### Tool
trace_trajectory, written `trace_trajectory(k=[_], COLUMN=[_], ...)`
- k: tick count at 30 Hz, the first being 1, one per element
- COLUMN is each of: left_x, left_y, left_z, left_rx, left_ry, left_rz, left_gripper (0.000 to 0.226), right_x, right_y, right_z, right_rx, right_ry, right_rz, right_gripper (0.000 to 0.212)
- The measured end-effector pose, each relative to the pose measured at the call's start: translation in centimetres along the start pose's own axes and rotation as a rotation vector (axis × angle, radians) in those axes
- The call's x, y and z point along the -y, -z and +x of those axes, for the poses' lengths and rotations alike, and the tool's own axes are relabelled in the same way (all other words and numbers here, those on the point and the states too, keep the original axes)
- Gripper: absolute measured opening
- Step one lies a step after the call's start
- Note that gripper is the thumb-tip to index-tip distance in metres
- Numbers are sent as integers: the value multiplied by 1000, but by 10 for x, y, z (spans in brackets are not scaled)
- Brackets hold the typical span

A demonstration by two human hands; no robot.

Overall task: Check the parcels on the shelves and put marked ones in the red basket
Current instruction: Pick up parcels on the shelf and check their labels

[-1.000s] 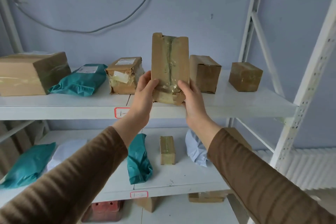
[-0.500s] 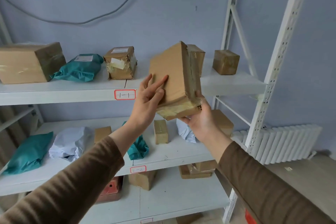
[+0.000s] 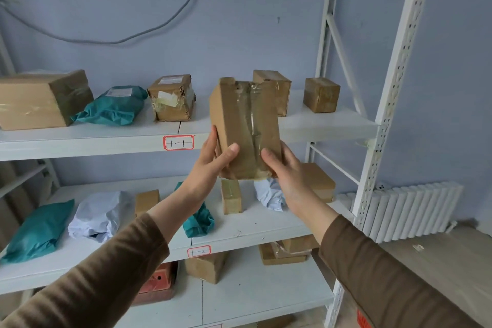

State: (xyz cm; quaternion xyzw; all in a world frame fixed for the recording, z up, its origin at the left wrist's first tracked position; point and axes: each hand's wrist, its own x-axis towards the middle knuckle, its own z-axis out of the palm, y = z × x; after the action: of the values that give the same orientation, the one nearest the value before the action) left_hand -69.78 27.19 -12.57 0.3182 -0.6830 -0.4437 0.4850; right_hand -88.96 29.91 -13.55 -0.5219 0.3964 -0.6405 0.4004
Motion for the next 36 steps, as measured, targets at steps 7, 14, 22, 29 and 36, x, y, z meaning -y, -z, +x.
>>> trace_trajectory(k=[7, 14, 22, 29, 36], left_x=[12, 22, 23, 28, 29], left_y=[5, -1, -2, -1, 1], left_z=[-13, -19, -15, -9, -2], left_rx=[14, -70, -61, -66, -101], left_ry=[-113, -232, -150, -134, -181], left_rz=[331, 454, 285, 249, 209], left_gripper=[106, 109, 104, 99, 96], right_x=[-16, -22, -14, -13, -14], right_y=[9, 8, 10, 9, 2], right_z=[-7, -12, -8, -4, 0], right_rx=[148, 115, 120, 124, 125], right_ry=[74, 92, 109, 114, 65], right_rz=[-296, -310, -370, -359, -327], right_gripper=[51, 32, 54, 60, 50])
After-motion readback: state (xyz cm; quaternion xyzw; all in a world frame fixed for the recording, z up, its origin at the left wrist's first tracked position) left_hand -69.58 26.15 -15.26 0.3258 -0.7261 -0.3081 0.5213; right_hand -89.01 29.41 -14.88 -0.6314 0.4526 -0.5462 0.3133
